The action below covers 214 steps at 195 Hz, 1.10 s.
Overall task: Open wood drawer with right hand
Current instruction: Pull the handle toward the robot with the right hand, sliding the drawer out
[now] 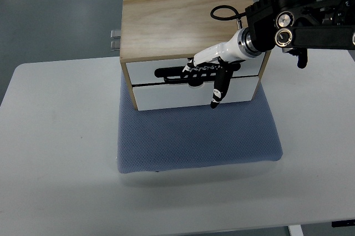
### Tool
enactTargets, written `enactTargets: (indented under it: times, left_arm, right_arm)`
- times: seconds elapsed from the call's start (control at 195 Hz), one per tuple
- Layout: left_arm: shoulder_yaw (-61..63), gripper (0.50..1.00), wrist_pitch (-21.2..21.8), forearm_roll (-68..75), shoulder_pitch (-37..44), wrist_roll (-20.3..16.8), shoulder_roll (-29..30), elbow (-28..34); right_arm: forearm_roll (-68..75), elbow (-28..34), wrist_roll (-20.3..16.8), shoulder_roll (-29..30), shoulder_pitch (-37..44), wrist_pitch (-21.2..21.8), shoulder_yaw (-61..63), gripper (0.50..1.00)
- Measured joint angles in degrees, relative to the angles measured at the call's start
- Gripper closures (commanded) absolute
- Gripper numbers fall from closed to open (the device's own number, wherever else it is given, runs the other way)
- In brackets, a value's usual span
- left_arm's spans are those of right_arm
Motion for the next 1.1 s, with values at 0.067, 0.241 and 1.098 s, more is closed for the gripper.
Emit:
enactTargets:
  times: [0.067,0.241,1.098]
  left_arm:
    - [0.00,0.500,0.00,0.00,0.00,0.00,0.00,0.00]
    - [0.00,0.500,0.00,0.00,0.00,0.00,0.00,0.00]
    - [0.00,0.500,0.00,0.00,0.00,-0.01,0.00,0.00]
  right_arm:
    - [0.00,0.13,0.00,0.00,-0.04,0.29,-0.02,0.558]
    - [0.05,0.66,0.00,-0.18,0.15,1.23,-0.15,0.558]
    - [0.05,5.97,0.65,-2.26,4.50,10.18,-1.09,0.558]
